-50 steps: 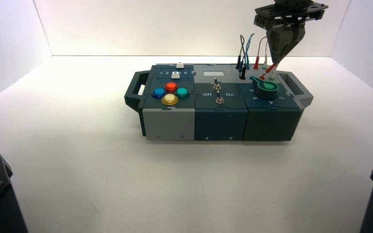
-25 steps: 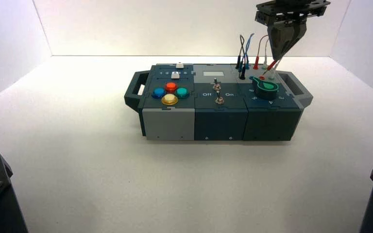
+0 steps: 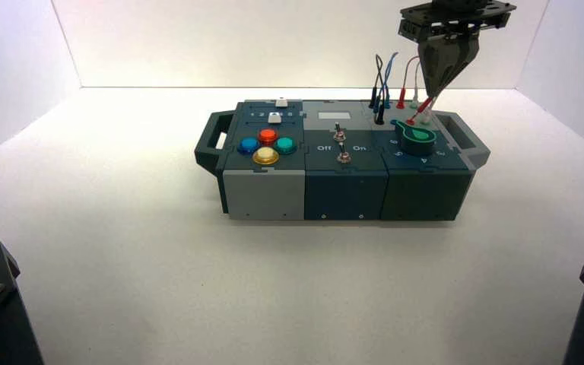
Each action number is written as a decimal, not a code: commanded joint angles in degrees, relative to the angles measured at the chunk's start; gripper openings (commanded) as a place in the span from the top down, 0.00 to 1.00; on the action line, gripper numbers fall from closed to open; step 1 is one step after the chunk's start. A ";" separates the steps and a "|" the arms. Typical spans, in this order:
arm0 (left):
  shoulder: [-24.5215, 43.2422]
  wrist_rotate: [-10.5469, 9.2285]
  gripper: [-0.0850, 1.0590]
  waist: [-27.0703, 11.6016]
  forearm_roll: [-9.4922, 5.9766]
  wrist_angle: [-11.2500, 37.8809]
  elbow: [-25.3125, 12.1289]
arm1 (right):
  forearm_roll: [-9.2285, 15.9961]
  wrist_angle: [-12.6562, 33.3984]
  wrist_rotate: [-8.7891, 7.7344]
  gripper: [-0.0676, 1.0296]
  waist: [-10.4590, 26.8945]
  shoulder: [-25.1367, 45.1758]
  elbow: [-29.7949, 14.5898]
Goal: Insert the red wire.
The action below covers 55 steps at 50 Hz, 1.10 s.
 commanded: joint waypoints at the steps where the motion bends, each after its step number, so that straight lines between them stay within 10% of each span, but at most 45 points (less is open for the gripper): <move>1: -0.09 0.35 0.95 -0.09 0.09 -0.53 -0.70 | 0.26 -0.09 0.18 0.96 0.09 -0.88 -0.62; 55: -0.26 0.44 0.95 -0.18 0.09 -0.53 -0.62 | 0.62 -0.62 0.18 0.96 0.09 -0.18 -0.44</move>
